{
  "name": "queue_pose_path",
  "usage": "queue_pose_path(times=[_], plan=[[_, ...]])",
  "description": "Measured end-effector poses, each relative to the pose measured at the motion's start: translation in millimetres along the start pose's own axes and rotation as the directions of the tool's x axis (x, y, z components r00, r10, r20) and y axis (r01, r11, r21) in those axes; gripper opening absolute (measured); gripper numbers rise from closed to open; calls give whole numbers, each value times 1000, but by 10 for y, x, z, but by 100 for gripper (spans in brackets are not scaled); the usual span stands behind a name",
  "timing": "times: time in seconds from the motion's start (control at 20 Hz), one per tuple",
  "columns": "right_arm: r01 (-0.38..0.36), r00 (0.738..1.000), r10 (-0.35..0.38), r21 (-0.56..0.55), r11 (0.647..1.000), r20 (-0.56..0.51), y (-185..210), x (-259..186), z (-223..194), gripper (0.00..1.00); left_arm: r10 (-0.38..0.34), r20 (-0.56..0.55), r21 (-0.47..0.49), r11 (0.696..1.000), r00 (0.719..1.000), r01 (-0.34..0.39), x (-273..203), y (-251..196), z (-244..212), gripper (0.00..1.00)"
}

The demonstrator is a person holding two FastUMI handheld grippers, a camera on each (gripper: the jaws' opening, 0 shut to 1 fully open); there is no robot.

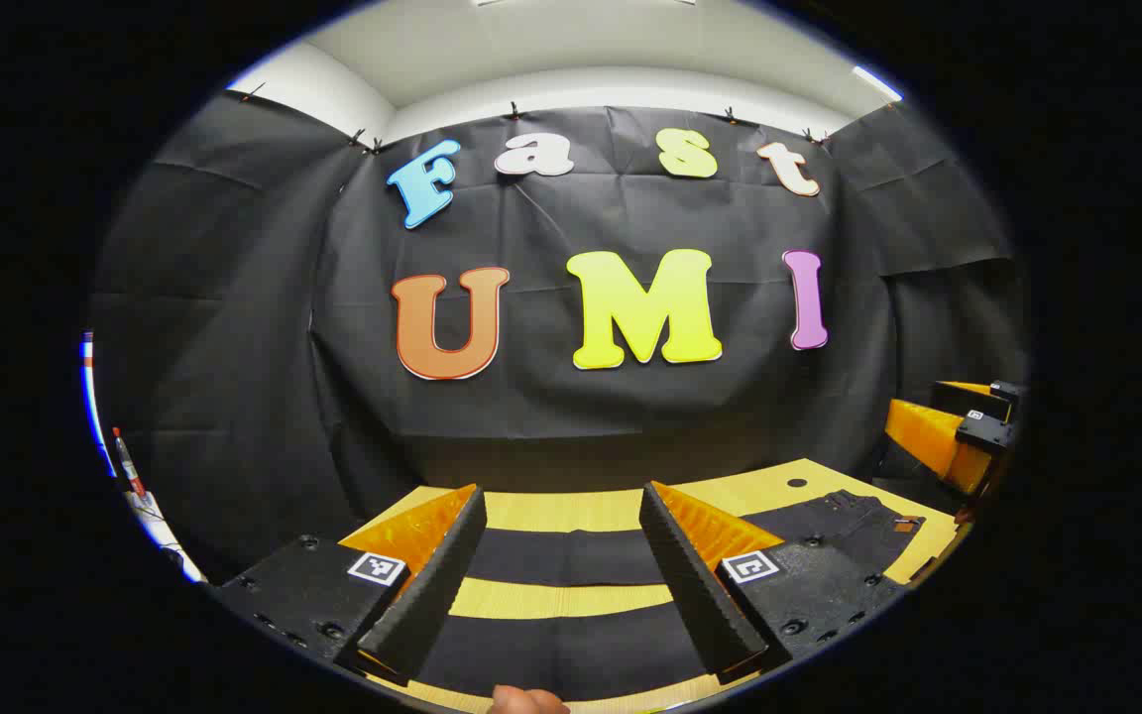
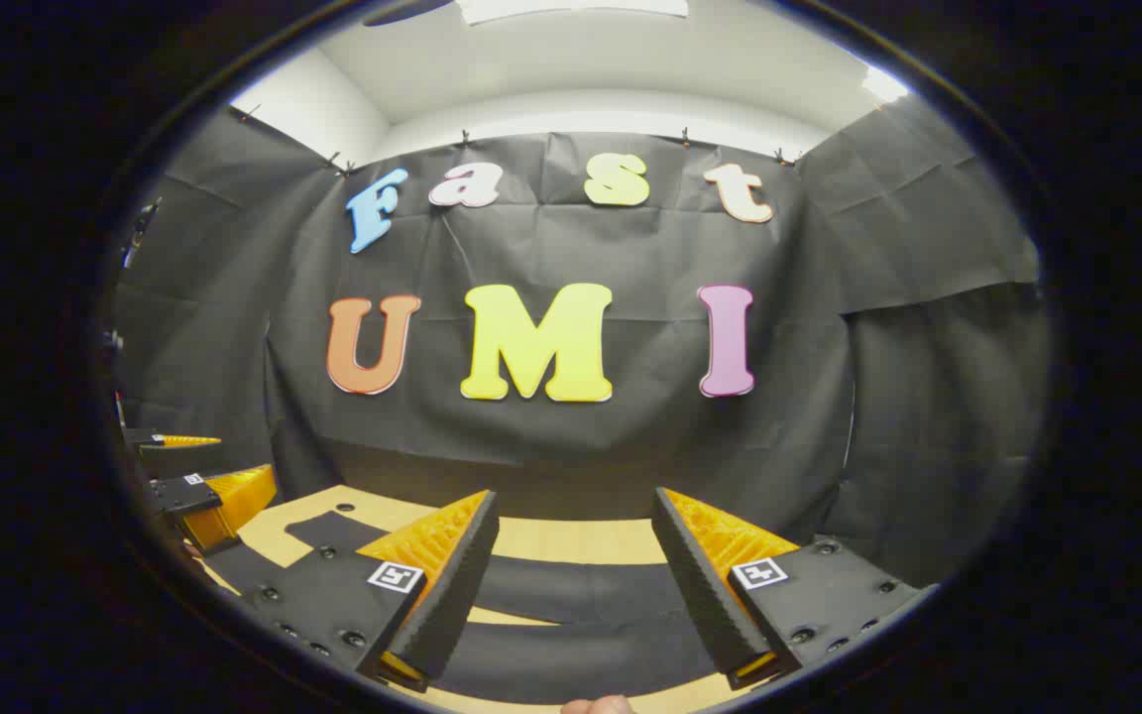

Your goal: Grasp the waist and the cuffs of the jeans and fold them to make the two legs overlap; first hold the waist and fold one-third of the jeans toward the cuffs, then hold the cuffs and fold the remaining one-third in the same direction to finish folding.

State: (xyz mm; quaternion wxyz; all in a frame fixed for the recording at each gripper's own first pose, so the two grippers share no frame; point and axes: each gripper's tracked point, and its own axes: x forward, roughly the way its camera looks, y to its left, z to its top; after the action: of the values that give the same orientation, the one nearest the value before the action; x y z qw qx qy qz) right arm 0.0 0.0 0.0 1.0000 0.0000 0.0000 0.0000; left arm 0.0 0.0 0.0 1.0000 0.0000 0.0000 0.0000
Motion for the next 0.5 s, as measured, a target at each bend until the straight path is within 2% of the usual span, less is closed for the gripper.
queue_pose_path(times=[0.05,0.1,0.15,0.2,0.25,0.5], plan=[[-6,1000,6,-7,1000,5,12,-8,16,100,-6,4,4,1000,1000,6,-4,-21,19,100],[-11,1000,11,-9,1000,11,18,-11,29,92,-14,14,2,1000,1000,14,2,-55,63,100],[-14,1000,14,-10,1000,9,18,-15,22,92,-16,20,1,1000,1000,16,2,-54,82,100],[-15,1000,15,-12,1000,8,4,-21,20,100,-15,26,3,1000,1000,15,-8,-56,98,100],[-16,1000,16,-14,1000,8,1,-23,27,97,-13,27,4,1000,1000,13,3,-40,97,100],[-22,1000,22,-26,999,6,16,-34,29,93,3,13,0,1000,1000,-3,-40,31,38,100]])
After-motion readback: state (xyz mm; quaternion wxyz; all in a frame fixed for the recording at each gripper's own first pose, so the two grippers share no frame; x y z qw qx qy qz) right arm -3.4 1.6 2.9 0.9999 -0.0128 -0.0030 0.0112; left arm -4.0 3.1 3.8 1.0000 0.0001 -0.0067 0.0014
